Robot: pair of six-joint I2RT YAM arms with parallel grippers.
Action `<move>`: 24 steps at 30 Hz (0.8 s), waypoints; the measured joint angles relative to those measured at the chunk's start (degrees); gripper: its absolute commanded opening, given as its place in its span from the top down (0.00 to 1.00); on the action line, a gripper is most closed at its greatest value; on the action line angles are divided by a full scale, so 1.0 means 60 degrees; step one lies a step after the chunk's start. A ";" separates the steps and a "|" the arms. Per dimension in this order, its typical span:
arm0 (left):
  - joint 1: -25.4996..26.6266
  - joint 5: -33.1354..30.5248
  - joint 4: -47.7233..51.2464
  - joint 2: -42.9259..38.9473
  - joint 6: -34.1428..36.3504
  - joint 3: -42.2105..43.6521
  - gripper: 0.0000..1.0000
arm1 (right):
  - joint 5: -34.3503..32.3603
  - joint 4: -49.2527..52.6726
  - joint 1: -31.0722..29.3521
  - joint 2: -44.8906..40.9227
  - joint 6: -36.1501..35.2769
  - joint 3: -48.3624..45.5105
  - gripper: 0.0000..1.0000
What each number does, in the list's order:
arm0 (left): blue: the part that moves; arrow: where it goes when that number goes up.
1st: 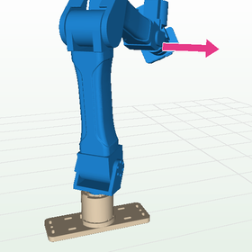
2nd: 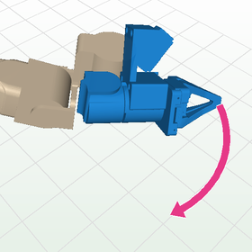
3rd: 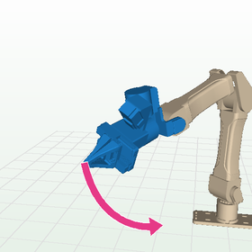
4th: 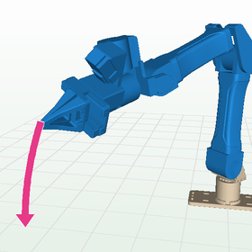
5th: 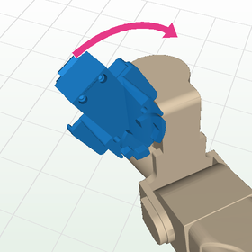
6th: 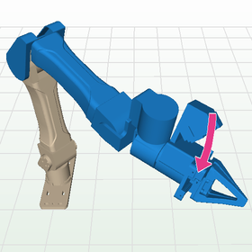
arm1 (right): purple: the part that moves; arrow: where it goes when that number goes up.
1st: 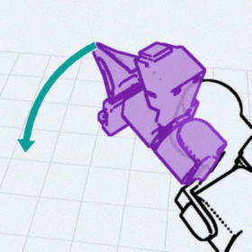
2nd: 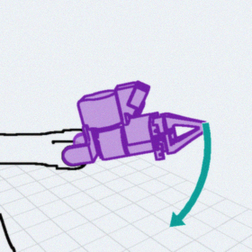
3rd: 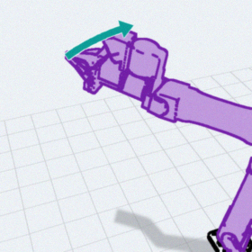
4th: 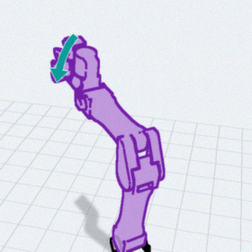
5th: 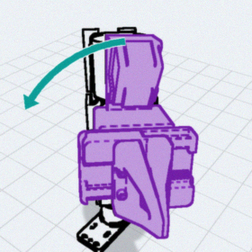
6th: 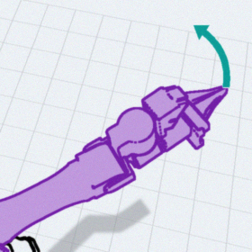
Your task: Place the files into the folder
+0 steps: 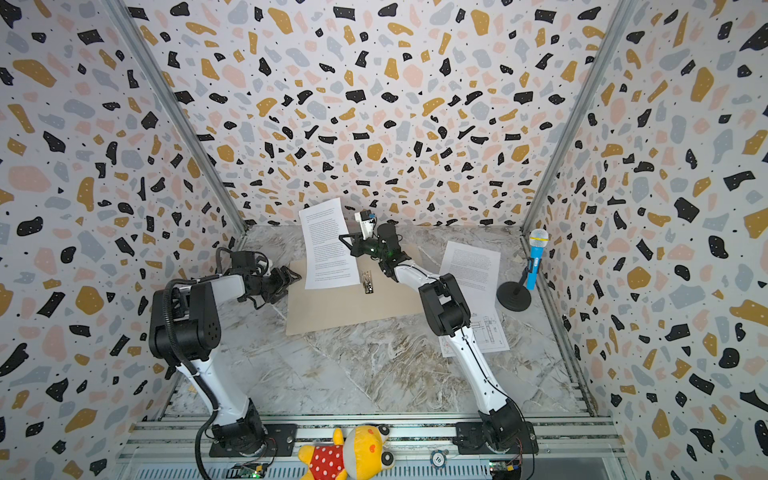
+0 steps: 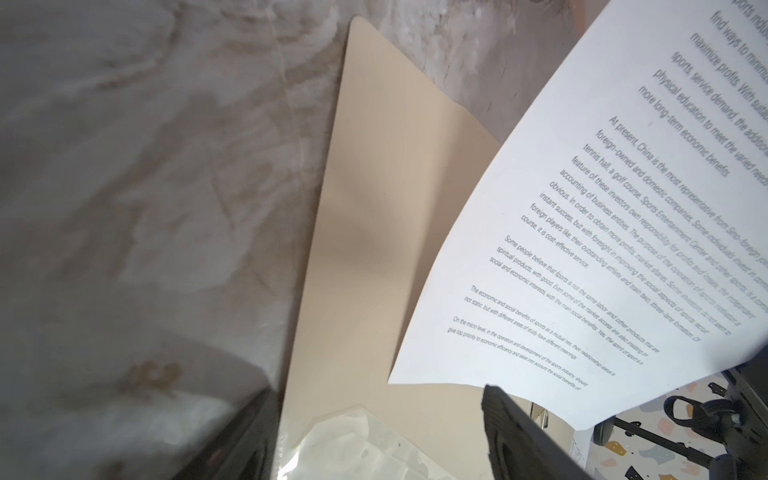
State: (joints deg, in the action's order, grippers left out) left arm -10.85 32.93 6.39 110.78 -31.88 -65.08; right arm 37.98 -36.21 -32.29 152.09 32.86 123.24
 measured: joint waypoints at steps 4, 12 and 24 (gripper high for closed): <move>0.0000 0.0091 -0.0091 0.0000 -0.0138 0.0022 0.21 | 0.0113 -0.0142 -0.0066 0.0000 -0.0051 0.0007 0.99; 0.0000 0.0186 -0.0160 0.0000 -0.0306 0.0058 0.21 | 0.0255 -0.0335 -0.0149 0.0113 -0.0171 0.0153 1.00; 0.0000 0.0295 -0.0251 0.0000 -0.0382 0.0106 0.21 | 0.0889 -0.0463 -0.0146 0.0736 0.0171 0.0335 1.00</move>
State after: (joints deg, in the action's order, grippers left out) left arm -10.85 34.70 4.89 110.78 -34.17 -64.45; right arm 43.31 -38.98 -33.17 156.51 33.89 125.25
